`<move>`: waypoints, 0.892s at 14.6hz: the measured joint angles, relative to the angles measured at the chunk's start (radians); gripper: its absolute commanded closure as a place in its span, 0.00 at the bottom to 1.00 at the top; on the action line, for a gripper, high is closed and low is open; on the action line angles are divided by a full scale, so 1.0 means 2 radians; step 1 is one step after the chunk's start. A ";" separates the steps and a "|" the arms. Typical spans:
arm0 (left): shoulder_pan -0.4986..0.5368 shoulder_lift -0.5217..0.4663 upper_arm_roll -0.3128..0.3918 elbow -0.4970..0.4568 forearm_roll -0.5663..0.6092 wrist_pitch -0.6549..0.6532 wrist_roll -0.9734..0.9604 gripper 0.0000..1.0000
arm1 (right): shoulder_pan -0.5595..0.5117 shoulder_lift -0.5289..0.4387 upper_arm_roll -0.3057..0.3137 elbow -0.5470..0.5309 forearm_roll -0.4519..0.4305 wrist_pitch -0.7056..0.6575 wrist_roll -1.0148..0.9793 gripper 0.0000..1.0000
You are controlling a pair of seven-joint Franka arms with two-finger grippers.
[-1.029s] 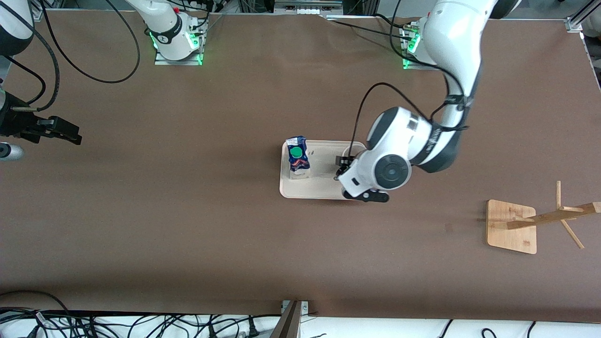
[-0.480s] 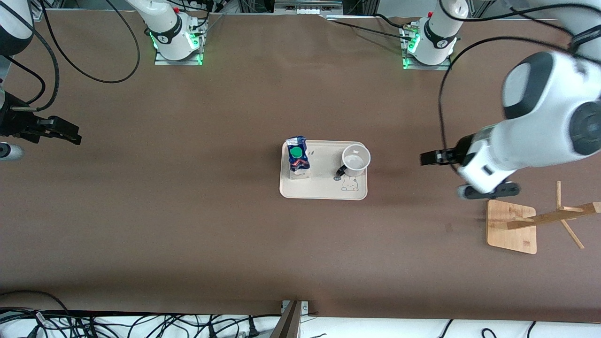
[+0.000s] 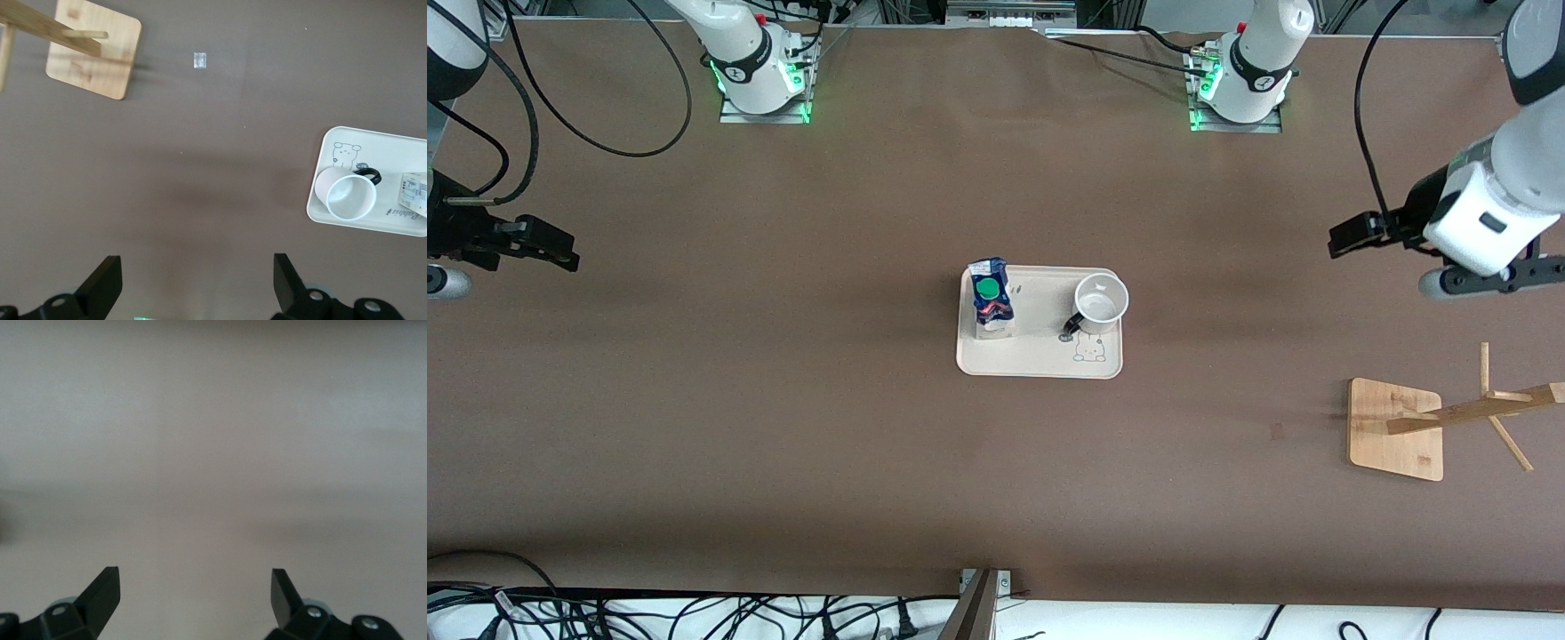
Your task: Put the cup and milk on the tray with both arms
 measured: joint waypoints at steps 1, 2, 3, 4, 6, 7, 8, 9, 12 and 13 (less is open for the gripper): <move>0.000 -0.020 0.000 -0.029 0.004 0.023 0.002 0.00 | 0.000 -0.002 0.000 0.000 0.000 0.000 -0.001 0.00; 0.000 -0.036 0.000 -0.057 0.006 0.046 0.004 0.00 | 0.000 -0.003 0.000 0.000 0.000 0.000 -0.002 0.00; 0.000 -0.049 0.001 -0.084 0.006 0.068 0.005 0.00 | 0.000 -0.003 0.000 0.000 0.000 -0.001 -0.003 0.00; 0.001 -0.059 0.001 -0.107 0.006 0.087 0.006 0.00 | 0.000 -0.003 0.000 0.000 0.000 -0.003 -0.004 0.00; 0.001 -0.072 0.002 -0.133 0.006 0.109 0.007 0.00 | 0.000 -0.003 0.001 -0.001 0.000 -0.009 -0.005 0.00; 0.001 -0.075 0.002 -0.139 0.007 0.113 0.007 0.00 | 0.000 -0.003 0.001 -0.001 0.000 -0.010 -0.005 0.00; 0.001 -0.078 0.002 -0.142 0.009 0.115 0.007 0.00 | 0.000 -0.003 0.001 -0.001 0.000 -0.011 -0.006 0.00; 0.001 -0.081 0.003 -0.143 0.011 0.115 0.008 0.00 | 0.000 -0.003 0.001 -0.001 0.000 -0.011 -0.006 0.00; 0.001 -0.082 0.003 -0.143 0.015 0.116 0.008 0.00 | 0.000 -0.003 0.002 -0.001 -0.004 -0.011 -0.007 0.00; 0.001 -0.082 0.003 -0.143 0.015 0.120 0.008 0.00 | 0.000 -0.003 0.002 -0.001 -0.007 -0.011 -0.009 0.00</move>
